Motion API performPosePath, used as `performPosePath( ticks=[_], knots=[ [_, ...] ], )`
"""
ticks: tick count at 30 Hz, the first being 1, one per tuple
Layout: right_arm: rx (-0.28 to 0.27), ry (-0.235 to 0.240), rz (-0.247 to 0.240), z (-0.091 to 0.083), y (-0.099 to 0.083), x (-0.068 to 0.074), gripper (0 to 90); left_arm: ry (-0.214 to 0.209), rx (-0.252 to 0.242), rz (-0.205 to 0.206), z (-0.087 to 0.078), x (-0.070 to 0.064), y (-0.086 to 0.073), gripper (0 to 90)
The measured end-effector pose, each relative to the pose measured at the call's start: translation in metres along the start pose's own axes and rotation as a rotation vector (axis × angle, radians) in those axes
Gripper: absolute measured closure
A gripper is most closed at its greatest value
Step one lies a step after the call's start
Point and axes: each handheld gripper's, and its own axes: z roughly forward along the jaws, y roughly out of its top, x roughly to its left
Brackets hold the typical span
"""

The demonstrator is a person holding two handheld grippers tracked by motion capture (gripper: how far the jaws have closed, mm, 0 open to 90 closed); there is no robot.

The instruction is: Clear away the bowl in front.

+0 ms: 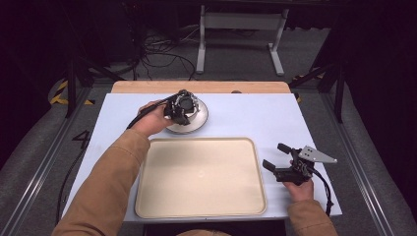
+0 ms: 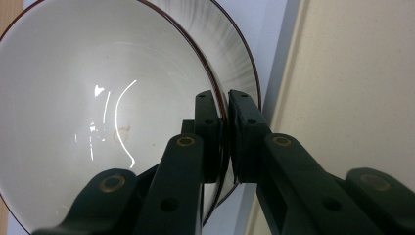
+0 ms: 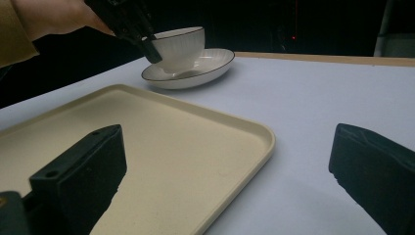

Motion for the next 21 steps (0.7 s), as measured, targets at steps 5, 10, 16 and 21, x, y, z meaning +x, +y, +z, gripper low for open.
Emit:
performPosePath(
  ticks=[5, 10, 16, 21],
  knots=[
    [0.002, -0.001, -0.001, 0.000, 0.000, 0.000, 1.0, 0.000, -0.006, -0.007, -0.011, -0.003, 0.001, 84.1],
    [0.000, -0.003, 0.000, 0.000, 0.000, 0.000, 0.9, -0.007, -0.022, -0.029, -0.027, -0.003, 0.004, 84.1],
    [0.001, -0.002, 0.002, 0.000, 0.000, 0.000, 0.9, -0.012, -0.043, -0.044, -0.042, -0.007, 0.006, 84.1],
    [0.000, -0.001, 0.003, 0.000, 0.000, 0.000, 0.9, -0.021, -0.052, -0.049, -0.053, -0.007, 0.007, 84.1]
  ],
)
